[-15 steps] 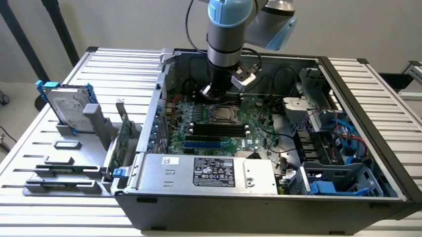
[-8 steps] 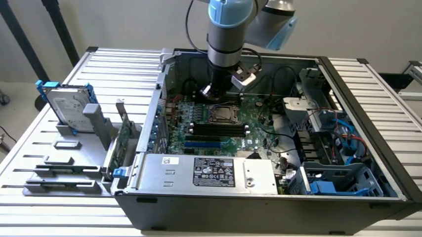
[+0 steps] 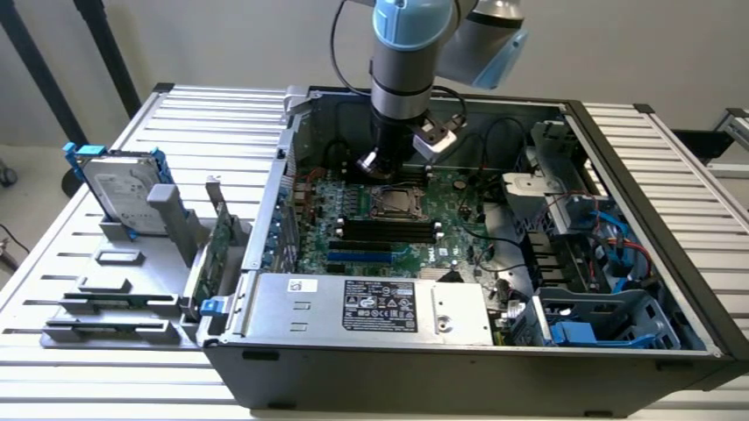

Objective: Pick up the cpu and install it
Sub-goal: 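Install the first cpu locking lever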

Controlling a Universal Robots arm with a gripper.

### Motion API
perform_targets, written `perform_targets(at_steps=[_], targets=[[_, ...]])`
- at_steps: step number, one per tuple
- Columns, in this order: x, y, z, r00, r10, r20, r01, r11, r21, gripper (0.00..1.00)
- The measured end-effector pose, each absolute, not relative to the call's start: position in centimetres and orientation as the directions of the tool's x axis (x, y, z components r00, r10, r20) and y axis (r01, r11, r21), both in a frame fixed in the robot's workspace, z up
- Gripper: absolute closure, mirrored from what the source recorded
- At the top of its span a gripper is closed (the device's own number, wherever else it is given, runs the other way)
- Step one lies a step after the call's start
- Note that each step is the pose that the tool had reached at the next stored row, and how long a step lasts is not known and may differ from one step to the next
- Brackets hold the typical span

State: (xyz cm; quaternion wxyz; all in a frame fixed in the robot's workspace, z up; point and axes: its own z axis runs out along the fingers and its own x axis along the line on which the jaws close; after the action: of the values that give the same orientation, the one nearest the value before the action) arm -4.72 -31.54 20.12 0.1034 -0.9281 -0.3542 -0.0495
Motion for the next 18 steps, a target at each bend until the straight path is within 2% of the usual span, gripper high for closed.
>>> perform_targets(at_steps=[18], targets=[[-3.91,-31.54,19.95,0.744,0.648,0.163,0.668,-0.727,-0.159,0.89]])
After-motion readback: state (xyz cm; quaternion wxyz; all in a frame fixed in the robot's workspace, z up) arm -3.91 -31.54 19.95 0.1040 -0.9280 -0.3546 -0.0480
